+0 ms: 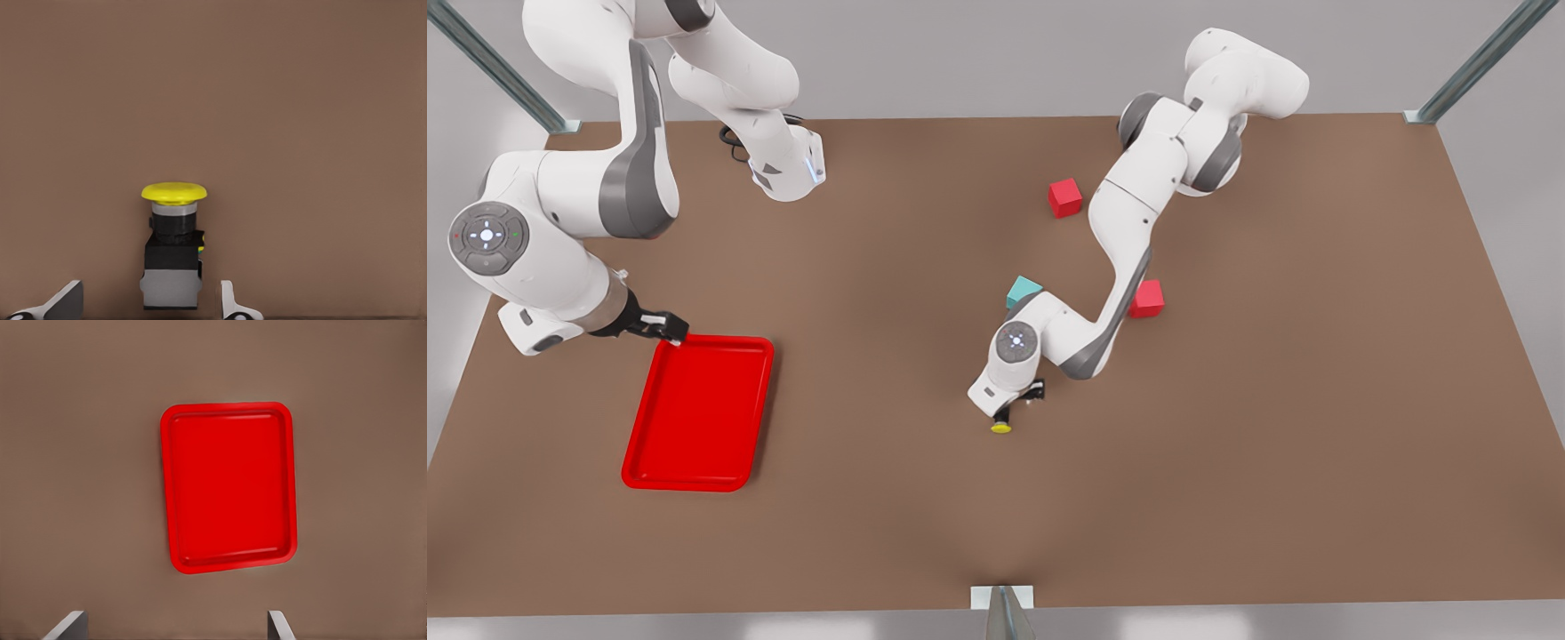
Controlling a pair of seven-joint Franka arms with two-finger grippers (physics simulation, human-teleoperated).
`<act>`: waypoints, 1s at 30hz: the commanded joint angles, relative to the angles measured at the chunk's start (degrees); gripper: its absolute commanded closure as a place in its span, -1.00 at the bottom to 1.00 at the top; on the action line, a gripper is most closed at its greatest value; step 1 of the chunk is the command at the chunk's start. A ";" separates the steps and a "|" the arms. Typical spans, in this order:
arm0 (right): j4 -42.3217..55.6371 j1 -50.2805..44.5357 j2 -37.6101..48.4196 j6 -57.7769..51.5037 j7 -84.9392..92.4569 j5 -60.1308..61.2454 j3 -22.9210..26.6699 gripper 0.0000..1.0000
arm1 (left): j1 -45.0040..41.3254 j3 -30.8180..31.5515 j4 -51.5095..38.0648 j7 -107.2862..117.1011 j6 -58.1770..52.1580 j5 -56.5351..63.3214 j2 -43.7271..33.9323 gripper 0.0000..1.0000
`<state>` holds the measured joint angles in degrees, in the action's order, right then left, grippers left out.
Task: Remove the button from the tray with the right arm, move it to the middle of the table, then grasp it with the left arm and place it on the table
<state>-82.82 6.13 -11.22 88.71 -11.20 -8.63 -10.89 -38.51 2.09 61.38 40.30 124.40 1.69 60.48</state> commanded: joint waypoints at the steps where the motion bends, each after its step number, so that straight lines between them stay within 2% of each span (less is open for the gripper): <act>1: 0.03 0.02 0.06 -0.73 9.53 -0.07 -0.01 -1.00 | 0.10 0.28 -0.91 4.52 -1.97 0.41 0.25 -1.00; 3: 0.03 0.02 0.06 -0.82 9.53 -0.07 -0.01 -1.00 | 0.28 0.28 -1.87 4.17 -1.61 0.41 0.69 -1.00; 4: -0.06 -0.07 0.06 -0.82 9.53 -0.07 -0.01 -1.00 | 0.28 0.28 -5.39 4.08 -1.61 0.41 2.53 -1.00; 28: 0.20 0.63 -0.29 -0.82 9.44 0.19 -0.10 -1.00 | 1.16 0.11 -8.29 -2.24 2.87 0.50 6.40 -1.00; 29: 0.20 0.55 -0.29 -0.82 9.44 0.19 -0.10 -1.00 | 1.16 0.11 -8.29 -2.42 2.87 0.50 6.31 -0.99; 30: 0.20 0.63 -0.29 -0.82 9.53 0.19 -0.10 -1.00 | 1.16 0.11 -8.29 -2.42 2.78 0.59 6.31 -0.88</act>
<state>-82.65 6.74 -11.58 87.91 -3.51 -8.47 -10.97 -37.39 2.19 53.17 40.61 126.38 2.14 66.86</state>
